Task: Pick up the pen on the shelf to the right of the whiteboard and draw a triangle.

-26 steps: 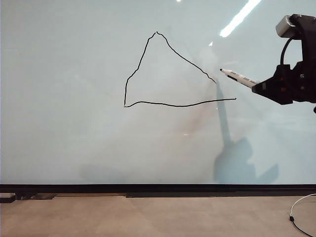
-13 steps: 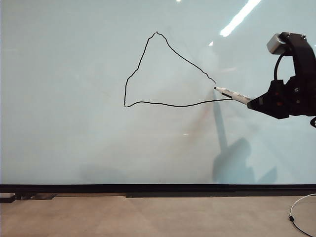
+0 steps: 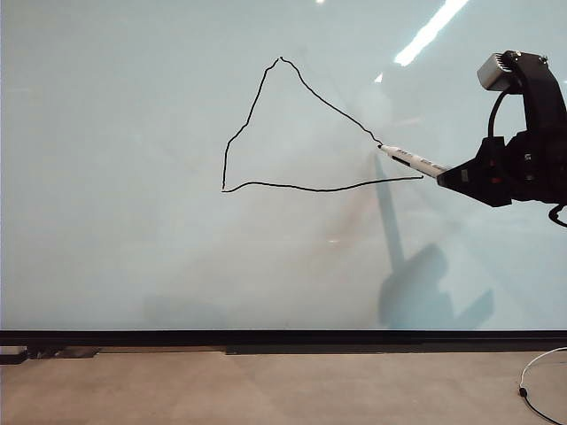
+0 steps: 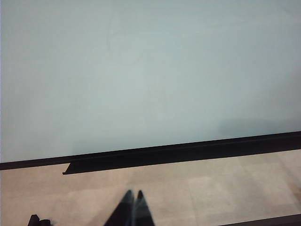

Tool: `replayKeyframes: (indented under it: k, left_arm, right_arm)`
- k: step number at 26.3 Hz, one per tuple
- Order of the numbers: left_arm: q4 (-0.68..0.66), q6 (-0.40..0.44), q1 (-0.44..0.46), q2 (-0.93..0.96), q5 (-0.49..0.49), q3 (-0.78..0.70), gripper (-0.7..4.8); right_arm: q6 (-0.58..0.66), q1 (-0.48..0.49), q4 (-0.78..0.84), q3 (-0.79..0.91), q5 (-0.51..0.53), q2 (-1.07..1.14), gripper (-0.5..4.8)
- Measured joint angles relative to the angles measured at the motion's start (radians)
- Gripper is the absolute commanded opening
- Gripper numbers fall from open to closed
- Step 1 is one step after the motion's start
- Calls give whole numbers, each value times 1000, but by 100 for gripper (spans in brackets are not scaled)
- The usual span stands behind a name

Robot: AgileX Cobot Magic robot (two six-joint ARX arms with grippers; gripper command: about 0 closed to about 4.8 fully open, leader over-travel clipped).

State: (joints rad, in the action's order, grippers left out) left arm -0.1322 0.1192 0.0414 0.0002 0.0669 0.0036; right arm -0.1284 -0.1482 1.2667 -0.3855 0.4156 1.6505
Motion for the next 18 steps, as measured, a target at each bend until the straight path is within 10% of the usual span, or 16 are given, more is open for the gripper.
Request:
replayKeyframes:
  k: [18]
  left_arm:
    - [0,0,0,0,0,0,-5]
  right_arm:
    - [-10,4,-12,-36,-19,26,-5]
